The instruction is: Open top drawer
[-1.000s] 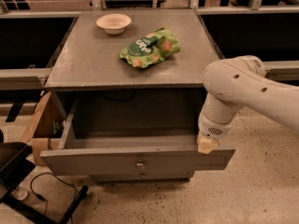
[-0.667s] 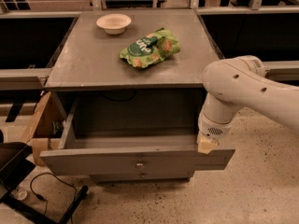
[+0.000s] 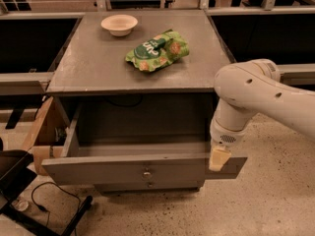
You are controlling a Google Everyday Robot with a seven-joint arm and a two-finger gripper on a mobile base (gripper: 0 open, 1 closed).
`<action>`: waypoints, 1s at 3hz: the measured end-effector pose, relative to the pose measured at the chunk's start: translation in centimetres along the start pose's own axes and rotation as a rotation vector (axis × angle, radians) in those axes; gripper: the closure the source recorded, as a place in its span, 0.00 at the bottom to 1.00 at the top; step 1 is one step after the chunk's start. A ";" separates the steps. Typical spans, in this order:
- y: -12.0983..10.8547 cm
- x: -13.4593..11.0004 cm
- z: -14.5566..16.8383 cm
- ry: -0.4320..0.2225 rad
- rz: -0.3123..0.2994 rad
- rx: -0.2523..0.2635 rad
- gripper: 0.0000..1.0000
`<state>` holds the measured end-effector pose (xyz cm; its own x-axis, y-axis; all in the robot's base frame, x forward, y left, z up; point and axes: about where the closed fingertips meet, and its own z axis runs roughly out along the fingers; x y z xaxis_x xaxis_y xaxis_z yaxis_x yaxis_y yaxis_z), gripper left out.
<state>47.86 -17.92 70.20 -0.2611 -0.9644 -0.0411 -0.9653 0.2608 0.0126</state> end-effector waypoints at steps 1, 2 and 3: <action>0.0 0.0 0.0 0.000 0.000 0.000 0.00; -0.1 0.3 0.7 -0.013 0.005 -0.014 0.00; 2.6 1.7 3.2 -0.025 0.045 -0.095 0.18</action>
Offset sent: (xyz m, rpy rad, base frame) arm 0.0025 -0.0051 -0.0149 0.0392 0.0212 -0.0107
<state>44.86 -18.76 67.01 -0.3057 -0.9501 -0.0629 -0.9483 0.2979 0.1097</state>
